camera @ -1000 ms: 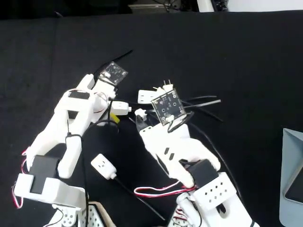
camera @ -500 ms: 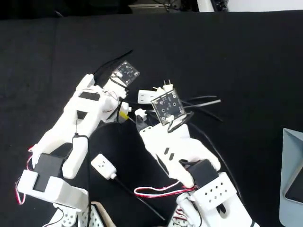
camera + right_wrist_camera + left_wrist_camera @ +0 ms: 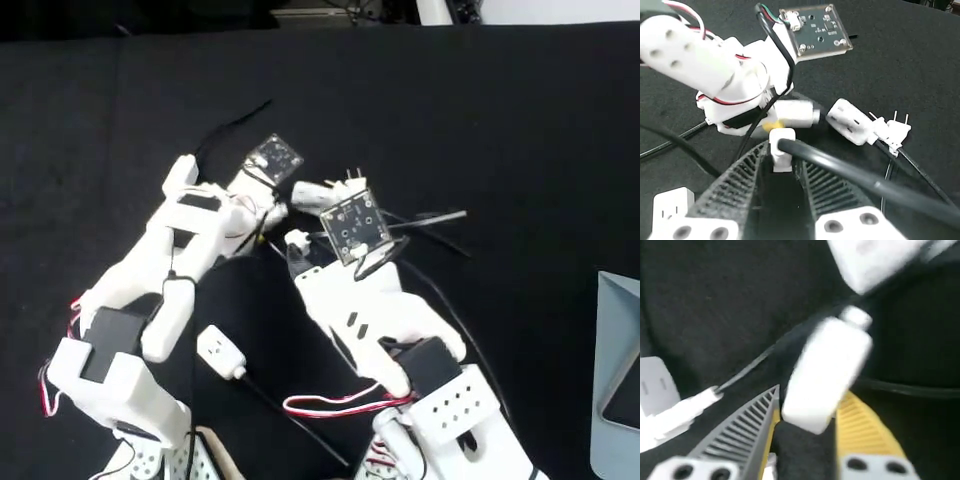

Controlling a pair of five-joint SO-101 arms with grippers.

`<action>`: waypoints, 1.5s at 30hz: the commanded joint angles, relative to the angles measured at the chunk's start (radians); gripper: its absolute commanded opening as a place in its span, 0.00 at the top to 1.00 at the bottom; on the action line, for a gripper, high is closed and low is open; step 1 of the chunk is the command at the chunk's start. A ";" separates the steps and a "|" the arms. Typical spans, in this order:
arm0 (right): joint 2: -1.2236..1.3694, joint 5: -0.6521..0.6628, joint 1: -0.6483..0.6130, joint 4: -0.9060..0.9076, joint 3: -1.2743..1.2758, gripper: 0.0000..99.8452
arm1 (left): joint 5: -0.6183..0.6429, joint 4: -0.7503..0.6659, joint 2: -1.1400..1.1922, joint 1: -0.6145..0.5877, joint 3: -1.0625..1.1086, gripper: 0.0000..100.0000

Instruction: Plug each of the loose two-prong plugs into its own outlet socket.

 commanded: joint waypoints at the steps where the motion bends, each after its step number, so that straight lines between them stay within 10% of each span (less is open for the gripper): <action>1: -0.010 0.006 0.012 0.003 -0.038 0.99 | 0.000 0.044 -0.118 0.005 -0.015 0.91; 14: -0.010 0.006 0.012 0.005 -0.036 0.99 | -0.003 0.496 -0.396 -0.004 0.062 0.97; 27: -0.010 0.006 0.009 0.012 -0.033 0.99 | 0.018 0.364 -0.594 -0.148 0.357 0.73; 45: -0.010 0.006 0.009 0.012 -0.031 0.99 | 0.092 0.285 -0.772 -0.291 0.334 0.72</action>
